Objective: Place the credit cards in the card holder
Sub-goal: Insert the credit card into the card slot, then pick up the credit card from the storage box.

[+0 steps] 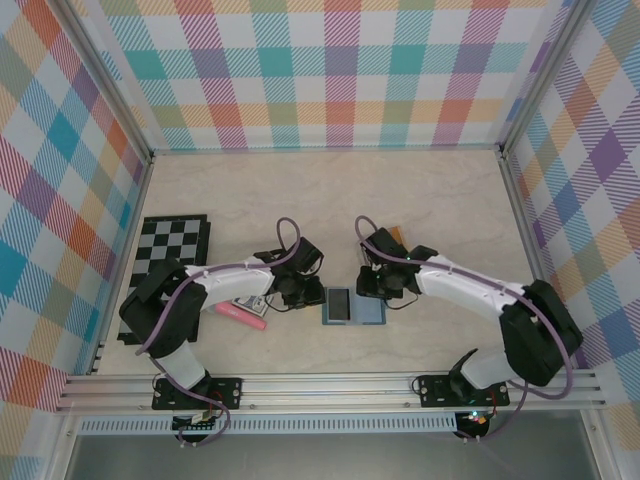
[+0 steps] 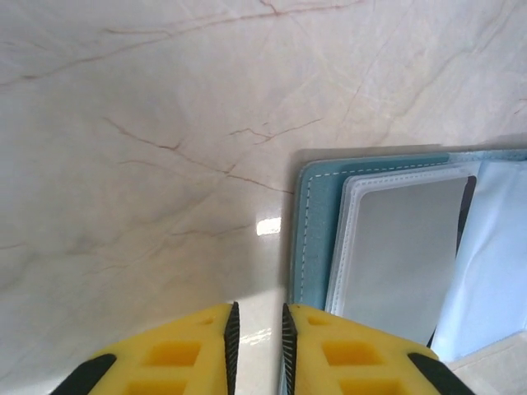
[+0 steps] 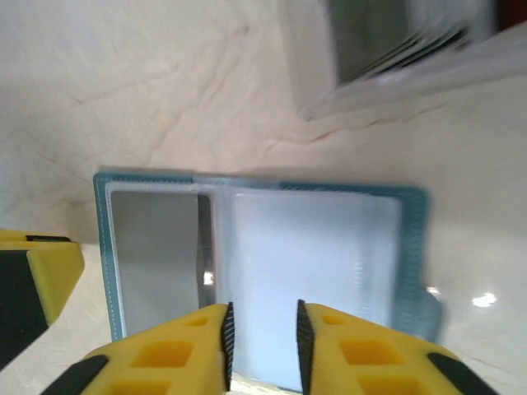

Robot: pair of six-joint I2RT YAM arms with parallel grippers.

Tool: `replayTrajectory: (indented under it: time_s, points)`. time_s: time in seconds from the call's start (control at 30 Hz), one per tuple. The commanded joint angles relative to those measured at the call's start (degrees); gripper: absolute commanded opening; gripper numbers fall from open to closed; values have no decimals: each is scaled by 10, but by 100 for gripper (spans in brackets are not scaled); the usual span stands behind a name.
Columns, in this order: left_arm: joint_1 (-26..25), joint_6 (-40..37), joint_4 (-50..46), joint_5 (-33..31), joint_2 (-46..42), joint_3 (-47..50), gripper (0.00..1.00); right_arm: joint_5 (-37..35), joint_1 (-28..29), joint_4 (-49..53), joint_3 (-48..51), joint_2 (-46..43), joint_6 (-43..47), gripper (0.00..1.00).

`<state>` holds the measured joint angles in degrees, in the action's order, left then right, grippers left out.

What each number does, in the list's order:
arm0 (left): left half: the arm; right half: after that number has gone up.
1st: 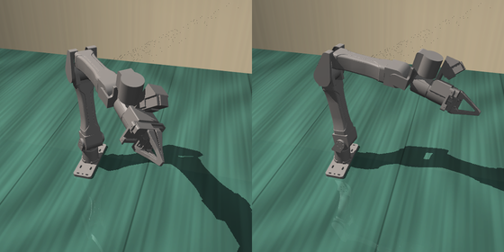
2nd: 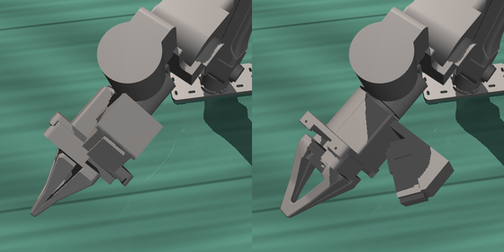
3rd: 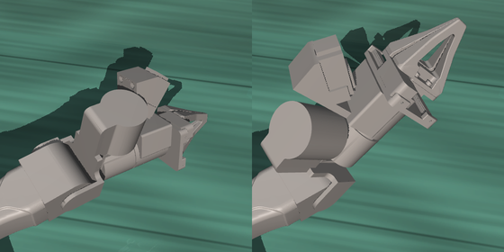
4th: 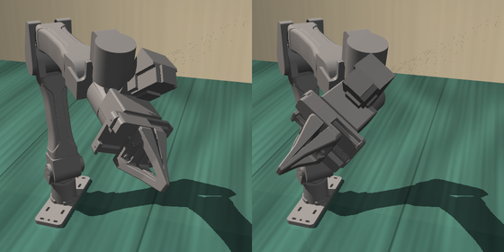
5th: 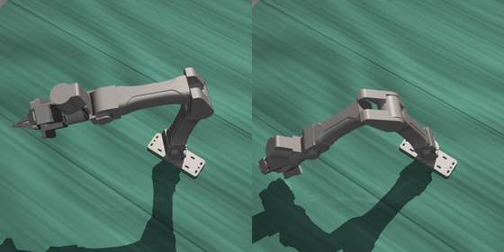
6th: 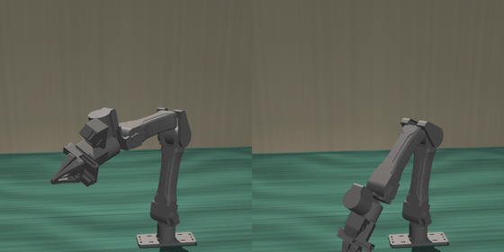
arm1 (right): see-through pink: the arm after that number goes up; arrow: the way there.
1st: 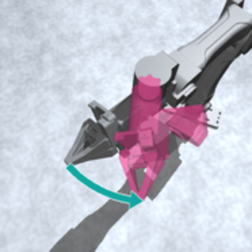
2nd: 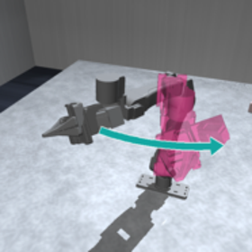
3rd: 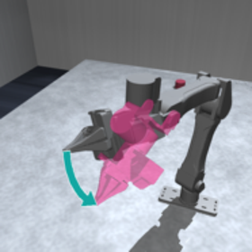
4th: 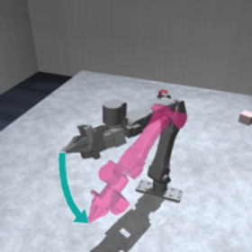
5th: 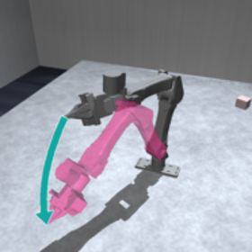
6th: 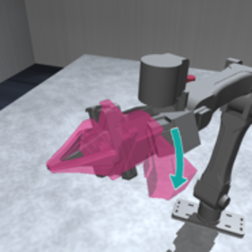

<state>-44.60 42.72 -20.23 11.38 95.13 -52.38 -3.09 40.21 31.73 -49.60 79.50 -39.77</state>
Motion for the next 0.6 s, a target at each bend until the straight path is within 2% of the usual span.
replayTrajectory:
  time_s: [0.0, 0.1, 0.23, 0.57]
  points:
    - [-6, -17, -39, -27, -29, -27, 25, -74, -26, 78, -17, -50, 39, 32]
    - [-6, -23, -48, -31, -34, -49, 28, -70, -93, 98, -41, -65, 80, 34]
    - [-1, -21, -36, -14, -22, -80, 32, -55, -156, 115, -99, -31, 146, 41]
    - [20, -15, -46, 46, 125, -264, 40, -119, -179, 157, -229, 113, 214, 48]
